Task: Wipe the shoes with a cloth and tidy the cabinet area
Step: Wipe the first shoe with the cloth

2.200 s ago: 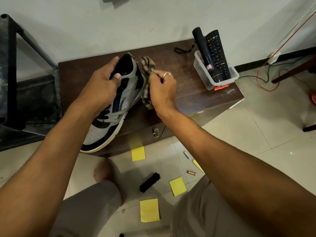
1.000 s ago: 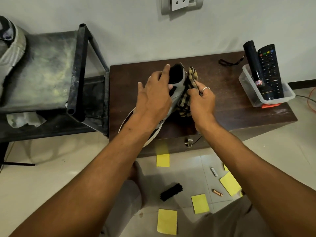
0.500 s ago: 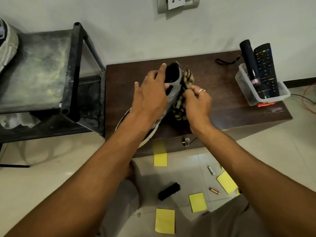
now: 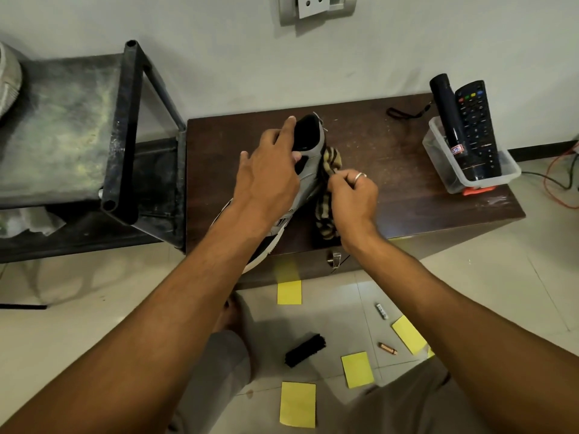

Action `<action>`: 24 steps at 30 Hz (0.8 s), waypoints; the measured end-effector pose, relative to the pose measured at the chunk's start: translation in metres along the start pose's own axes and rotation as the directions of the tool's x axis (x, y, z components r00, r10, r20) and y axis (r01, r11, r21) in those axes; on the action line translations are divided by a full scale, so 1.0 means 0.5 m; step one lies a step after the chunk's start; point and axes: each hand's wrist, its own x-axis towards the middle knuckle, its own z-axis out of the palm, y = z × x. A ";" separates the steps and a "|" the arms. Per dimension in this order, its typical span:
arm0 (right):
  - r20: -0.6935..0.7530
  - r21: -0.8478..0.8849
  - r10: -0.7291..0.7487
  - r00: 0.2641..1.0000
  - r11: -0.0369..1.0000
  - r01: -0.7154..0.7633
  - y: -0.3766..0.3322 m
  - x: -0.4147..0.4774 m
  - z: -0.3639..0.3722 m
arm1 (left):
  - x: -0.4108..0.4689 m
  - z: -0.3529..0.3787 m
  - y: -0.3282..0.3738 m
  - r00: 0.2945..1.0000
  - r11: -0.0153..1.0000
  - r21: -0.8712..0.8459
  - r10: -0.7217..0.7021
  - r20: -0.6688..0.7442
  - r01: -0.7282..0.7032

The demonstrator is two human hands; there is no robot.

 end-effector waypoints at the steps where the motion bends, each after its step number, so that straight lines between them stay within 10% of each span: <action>1: -0.008 -0.007 0.024 1.000 1.000 -0.024 -0.002 0.001 -0.005 | 0.000 0.000 0.000 1.000 1.000 0.000 -0.002 0.000 0.002; 24: -0.062 -0.039 -0.118 0.991 0.992 0.116 -0.001 -0.013 0.010 | 0.000 -0.008 0.004 1.000 1.000 -0.021 -0.014 0.025 0.015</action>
